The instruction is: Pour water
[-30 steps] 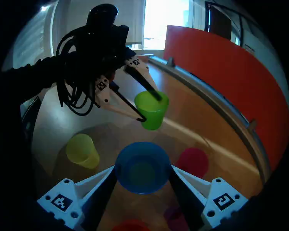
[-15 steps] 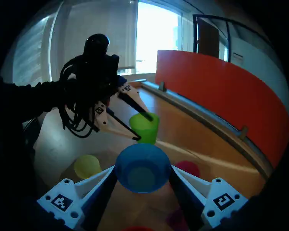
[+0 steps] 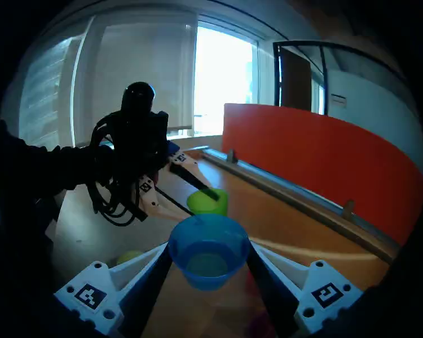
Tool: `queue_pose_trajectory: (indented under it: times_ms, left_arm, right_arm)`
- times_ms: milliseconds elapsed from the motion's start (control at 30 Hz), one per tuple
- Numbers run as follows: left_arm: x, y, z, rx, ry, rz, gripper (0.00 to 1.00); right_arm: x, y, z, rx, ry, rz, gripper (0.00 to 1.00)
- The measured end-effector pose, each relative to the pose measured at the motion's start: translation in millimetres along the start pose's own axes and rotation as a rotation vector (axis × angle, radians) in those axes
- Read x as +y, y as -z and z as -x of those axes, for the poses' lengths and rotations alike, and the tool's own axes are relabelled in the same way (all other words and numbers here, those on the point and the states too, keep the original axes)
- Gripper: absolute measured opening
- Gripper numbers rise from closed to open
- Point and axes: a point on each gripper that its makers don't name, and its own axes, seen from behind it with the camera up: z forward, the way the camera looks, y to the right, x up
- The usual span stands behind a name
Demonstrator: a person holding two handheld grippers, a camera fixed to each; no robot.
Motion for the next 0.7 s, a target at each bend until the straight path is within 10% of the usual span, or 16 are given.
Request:
queue_pose_trajectory:
  times_ms: [700]
  left_arm:
    - [7.0, 5.4, -20, 0.052, 0.014, -0.013, 0.86]
  right_arm:
    - [-3, 14.1, -45, 0.229, -0.019, 0.034, 0.9]
